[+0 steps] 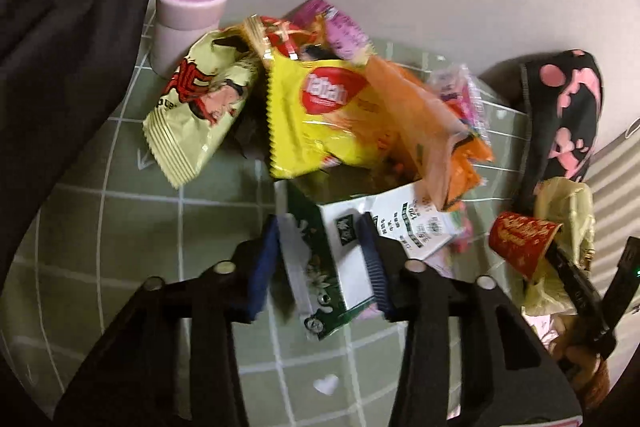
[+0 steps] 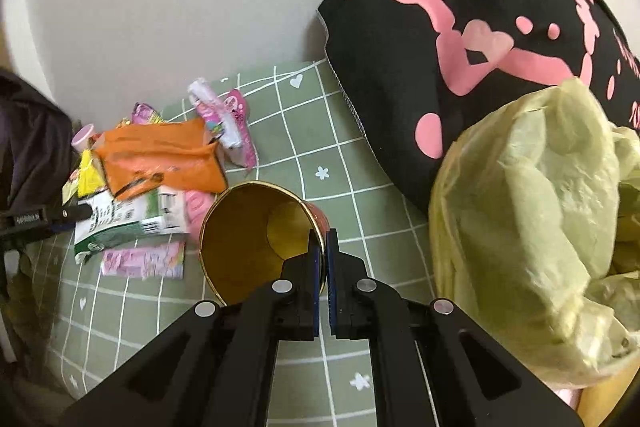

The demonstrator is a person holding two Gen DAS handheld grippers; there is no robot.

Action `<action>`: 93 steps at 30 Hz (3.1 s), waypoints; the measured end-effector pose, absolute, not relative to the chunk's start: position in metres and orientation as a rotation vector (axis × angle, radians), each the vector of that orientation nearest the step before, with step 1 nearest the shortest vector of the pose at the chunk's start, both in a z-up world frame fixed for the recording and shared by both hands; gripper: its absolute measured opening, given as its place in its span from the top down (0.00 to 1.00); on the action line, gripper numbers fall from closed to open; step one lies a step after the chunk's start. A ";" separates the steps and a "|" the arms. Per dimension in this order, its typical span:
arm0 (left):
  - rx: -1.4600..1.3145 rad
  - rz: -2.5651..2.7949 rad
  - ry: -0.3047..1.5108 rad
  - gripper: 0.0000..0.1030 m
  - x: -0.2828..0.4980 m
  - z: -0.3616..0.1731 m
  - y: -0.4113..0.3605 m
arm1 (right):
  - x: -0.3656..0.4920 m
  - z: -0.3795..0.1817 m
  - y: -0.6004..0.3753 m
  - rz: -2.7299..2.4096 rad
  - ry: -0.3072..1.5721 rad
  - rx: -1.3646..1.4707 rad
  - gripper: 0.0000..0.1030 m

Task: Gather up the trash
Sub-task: 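Grasp the green-white milk carton with the left tool, then drop the milk carton and red cup into the yellow-green trash bag with both tools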

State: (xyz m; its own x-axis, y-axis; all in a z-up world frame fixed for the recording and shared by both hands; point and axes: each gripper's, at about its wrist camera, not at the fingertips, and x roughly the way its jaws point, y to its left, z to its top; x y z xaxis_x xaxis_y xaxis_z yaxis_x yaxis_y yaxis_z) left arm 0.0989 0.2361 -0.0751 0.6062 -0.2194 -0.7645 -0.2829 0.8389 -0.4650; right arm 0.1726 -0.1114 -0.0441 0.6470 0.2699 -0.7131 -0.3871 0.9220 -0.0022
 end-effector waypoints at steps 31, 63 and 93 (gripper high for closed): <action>-0.114 -0.153 0.550 0.77 0.107 0.139 0.077 | 0.121 0.049 -0.181 0.314 0.535 -0.120 0.95; -0.046 -0.729 0.734 0.61 0.282 0.104 -0.146 | 0.132 0.090 -0.337 -0.178 0.580 0.030 0.95; -0.186 -0.387 0.829 0.47 0.182 0.023 -0.008 | 0.136 0.030 -0.297 -0.065 0.636 0.043 0.63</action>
